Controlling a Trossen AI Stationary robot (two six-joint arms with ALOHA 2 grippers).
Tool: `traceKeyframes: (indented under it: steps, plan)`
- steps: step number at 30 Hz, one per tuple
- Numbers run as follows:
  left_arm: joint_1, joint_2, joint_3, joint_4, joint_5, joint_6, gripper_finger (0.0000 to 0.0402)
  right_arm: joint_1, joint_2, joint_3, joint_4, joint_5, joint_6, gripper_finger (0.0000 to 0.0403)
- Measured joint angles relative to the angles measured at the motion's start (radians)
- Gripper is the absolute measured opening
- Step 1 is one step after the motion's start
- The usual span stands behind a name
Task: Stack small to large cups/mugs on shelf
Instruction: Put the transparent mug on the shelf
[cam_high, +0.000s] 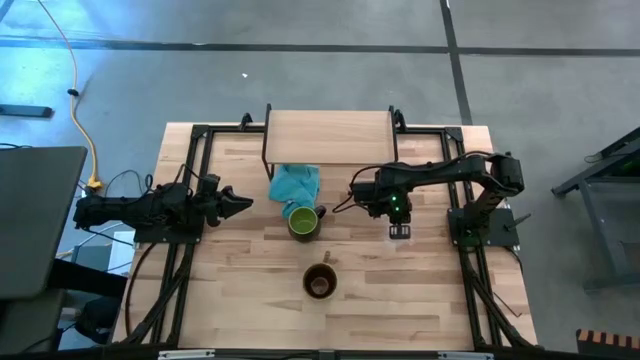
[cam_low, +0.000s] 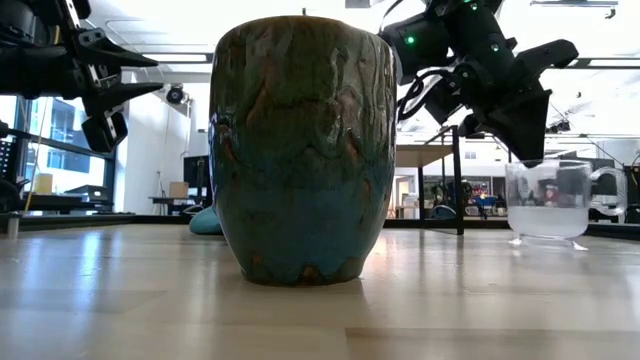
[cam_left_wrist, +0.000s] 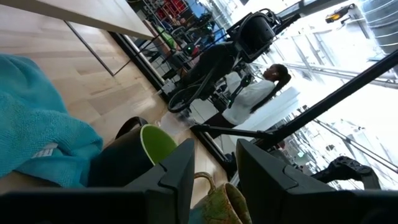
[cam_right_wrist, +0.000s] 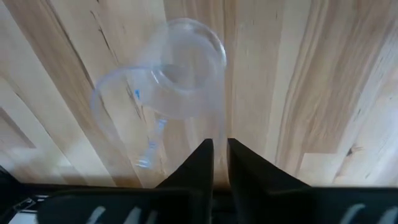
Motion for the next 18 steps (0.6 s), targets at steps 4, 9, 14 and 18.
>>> traceKeyframes:
  steps: [4, 9, 14, 18]
  plan:
    - [0.000, 0.000, 0.000, 0.000, 0.000, 0.000, 0.0106, 0.000, 0.000, 0.000, 0.007, -0.001, 0.007, 0.0063]
    - [0.000, 0.000, 0.000, 0.000, 0.000, 0.000, 0.0106, 0.000, 0.000, 0.000, 0.029, -0.030, 0.005, 0.0072]
    - [0.000, 0.000, 0.000, 0.000, 0.000, 0.000, 0.0106, 0.000, 0.000, 0.000, 0.053, -0.030, -0.001, 0.0072]
    - [0.000, 0.000, 0.000, 0.000, 0.000, -0.002, 0.0106, 0.000, 0.000, 0.000, 0.056, -0.029, 0.000, 0.0072]
